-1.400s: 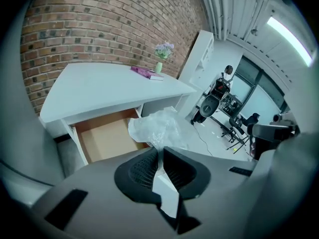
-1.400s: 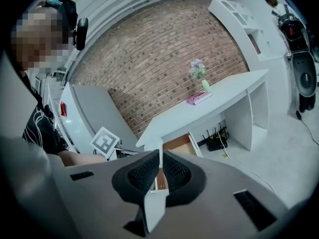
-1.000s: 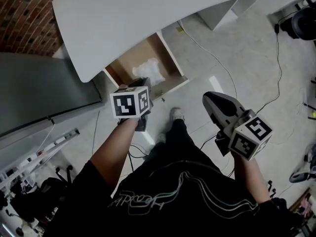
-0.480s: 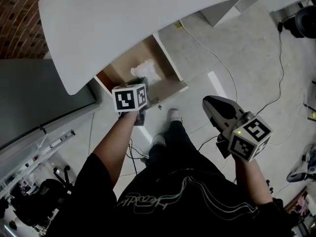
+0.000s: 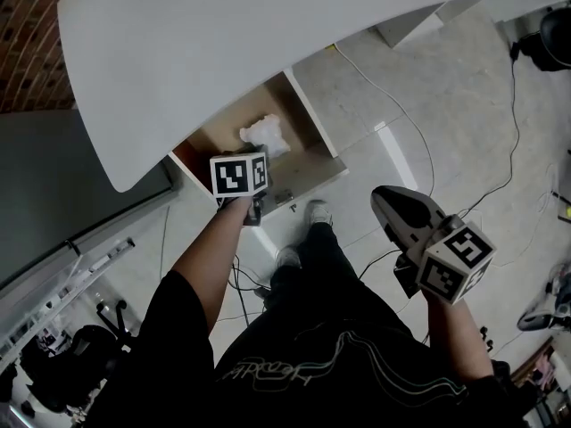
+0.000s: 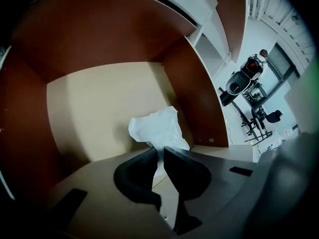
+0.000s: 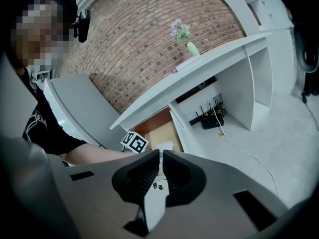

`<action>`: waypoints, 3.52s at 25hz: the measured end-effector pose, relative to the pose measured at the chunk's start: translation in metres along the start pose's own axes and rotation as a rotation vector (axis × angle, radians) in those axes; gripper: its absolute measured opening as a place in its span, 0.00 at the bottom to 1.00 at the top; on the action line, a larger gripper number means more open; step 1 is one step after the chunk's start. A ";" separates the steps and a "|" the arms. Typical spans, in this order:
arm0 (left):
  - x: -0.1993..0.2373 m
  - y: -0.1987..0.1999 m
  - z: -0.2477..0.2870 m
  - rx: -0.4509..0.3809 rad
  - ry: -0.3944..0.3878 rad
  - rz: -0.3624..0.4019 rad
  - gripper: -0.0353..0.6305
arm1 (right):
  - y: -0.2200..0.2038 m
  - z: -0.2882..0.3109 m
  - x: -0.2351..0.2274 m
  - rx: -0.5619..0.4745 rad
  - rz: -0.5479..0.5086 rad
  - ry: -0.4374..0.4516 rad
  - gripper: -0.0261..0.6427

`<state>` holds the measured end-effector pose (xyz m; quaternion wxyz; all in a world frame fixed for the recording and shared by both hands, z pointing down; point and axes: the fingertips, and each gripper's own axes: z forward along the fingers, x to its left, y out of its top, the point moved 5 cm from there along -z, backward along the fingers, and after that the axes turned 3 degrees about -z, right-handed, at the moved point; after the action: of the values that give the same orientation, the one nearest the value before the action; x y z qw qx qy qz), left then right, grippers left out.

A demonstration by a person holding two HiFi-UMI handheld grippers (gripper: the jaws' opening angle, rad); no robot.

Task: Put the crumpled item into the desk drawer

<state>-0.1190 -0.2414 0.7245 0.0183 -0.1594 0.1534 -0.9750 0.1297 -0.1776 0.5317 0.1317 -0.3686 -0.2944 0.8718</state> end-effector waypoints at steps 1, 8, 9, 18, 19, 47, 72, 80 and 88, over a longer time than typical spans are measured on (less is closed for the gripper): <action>0.002 -0.001 0.002 0.005 0.005 0.004 0.13 | 0.000 0.000 -0.001 0.000 0.003 -0.002 0.11; 0.010 -0.005 0.012 -0.005 0.016 0.017 0.24 | -0.004 0.002 -0.006 -0.004 0.019 -0.007 0.11; 0.010 -0.005 0.013 -0.010 0.017 0.017 0.29 | -0.005 0.002 -0.007 -0.006 0.021 -0.007 0.11; -0.004 0.004 -0.010 -0.046 -0.031 0.005 0.54 | -0.004 -0.006 0.001 -0.022 0.026 0.010 0.11; -0.007 0.006 -0.018 -0.053 -0.044 0.012 0.55 | -0.002 -0.007 0.005 -0.032 0.022 0.015 0.11; -0.185 -0.060 -0.471 -0.469 -0.602 0.221 0.10 | 0.046 -0.180 0.286 -0.385 -0.257 0.148 0.11; -0.254 -0.116 -0.616 -0.624 -0.786 0.465 0.09 | 0.046 -0.282 0.393 -0.537 -0.521 0.121 0.11; -0.254 -0.103 -0.604 -0.621 -0.789 0.439 0.09 | 0.052 -0.271 0.379 -0.498 -0.508 0.124 0.11; -0.253 -0.089 -0.595 -0.620 -0.765 0.418 0.09 | 0.066 -0.261 0.367 -0.491 -0.498 0.152 0.11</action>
<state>-0.0661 0.0390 0.1370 0.2190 -0.4673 0.4450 -0.7318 0.0621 0.0428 0.1391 0.2691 -0.3698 -0.5655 0.6863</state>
